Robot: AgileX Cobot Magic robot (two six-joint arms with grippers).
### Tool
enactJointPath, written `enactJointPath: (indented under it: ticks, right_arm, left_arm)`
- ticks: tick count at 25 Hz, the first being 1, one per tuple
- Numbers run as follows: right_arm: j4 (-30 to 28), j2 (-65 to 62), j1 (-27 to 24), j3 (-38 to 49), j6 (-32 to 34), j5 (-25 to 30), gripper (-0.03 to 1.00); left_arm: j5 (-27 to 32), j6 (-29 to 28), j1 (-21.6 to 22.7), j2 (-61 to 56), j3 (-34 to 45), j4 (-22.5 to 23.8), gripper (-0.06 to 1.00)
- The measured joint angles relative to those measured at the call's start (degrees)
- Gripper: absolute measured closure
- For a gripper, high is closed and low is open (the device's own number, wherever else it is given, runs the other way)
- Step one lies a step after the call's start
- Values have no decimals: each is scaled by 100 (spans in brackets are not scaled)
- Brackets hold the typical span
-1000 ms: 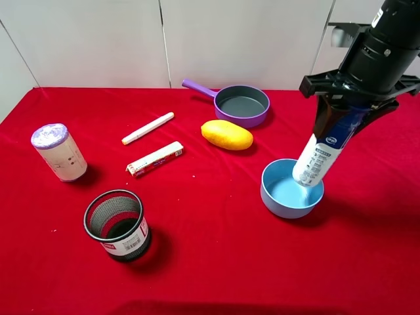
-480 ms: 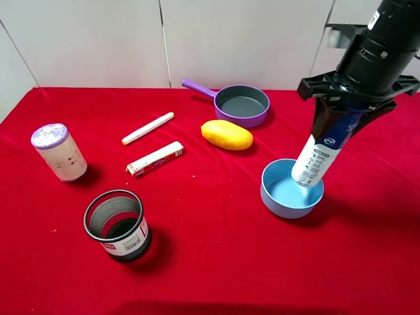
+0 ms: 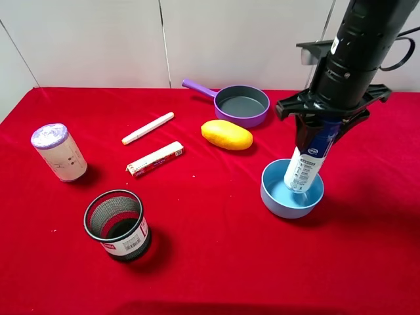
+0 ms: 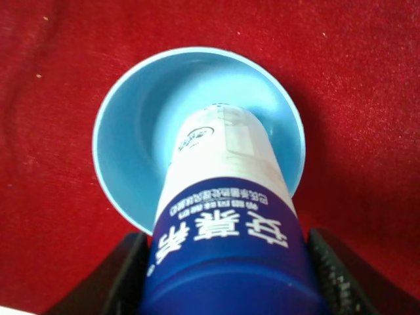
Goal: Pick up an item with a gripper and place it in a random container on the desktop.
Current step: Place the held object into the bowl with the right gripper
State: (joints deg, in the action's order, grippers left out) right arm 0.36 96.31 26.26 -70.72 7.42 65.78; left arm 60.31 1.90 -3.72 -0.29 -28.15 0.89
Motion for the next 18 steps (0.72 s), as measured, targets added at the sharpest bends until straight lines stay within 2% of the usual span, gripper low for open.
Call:
enactJointPath:
  ticks: [18]
  right_arm:
    - [-5,260,0,4,9,-213,59]
  left_arm:
    - [0,0,0,0,0,0,-4]
